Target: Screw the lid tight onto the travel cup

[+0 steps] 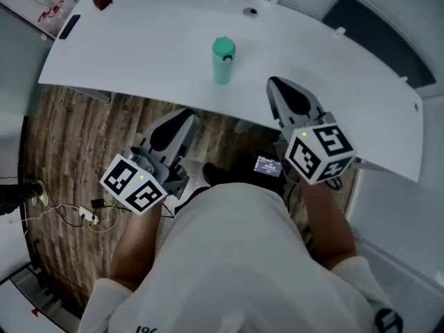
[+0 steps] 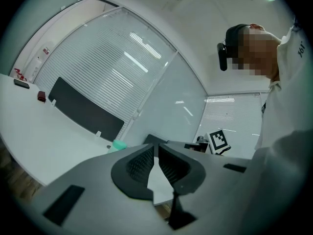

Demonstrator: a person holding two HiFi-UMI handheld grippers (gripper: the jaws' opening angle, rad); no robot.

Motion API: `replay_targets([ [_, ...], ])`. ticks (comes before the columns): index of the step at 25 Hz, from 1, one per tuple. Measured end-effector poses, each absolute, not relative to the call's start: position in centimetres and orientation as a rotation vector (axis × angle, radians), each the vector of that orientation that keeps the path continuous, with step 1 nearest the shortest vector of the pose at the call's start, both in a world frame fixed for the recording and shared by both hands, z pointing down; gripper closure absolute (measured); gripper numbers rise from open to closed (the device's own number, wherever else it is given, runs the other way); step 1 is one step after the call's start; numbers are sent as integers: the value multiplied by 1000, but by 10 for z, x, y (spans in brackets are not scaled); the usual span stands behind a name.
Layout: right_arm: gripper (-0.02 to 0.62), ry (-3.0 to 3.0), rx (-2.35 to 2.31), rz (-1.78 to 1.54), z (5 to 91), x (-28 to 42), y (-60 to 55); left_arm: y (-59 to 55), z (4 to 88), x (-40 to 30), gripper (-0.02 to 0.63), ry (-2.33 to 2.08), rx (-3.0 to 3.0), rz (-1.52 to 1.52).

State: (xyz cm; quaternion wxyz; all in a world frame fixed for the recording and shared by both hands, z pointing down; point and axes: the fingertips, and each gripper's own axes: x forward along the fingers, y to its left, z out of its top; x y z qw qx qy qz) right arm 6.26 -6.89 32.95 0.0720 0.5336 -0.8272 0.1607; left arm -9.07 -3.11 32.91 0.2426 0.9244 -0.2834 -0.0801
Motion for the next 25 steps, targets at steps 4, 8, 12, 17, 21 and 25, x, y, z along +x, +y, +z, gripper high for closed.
replay_targets([
  [4,574,-2487,1576,489,333,55,-62,-22,332,-91,556,-767,2521,-206],
  [8,574,-2488,1547,491,335,51,-56,-12,331,-90,556,-759,2523,-202],
  [12,574,-2499,1511,493,337,54,-55,-9,331,-88,556,-794,2514,-212],
  [17,574,-2534,1443,500,337,66,-52,-2,331,-76,556,-871,2489,-229],
  [21,574,-2558,1355,477,333,81,-40,9,330,-55,557,-930,2447,-241],
  [25,574,-2579,1294,465,331,107,-26,24,330,-26,557,-973,2416,-247],
])
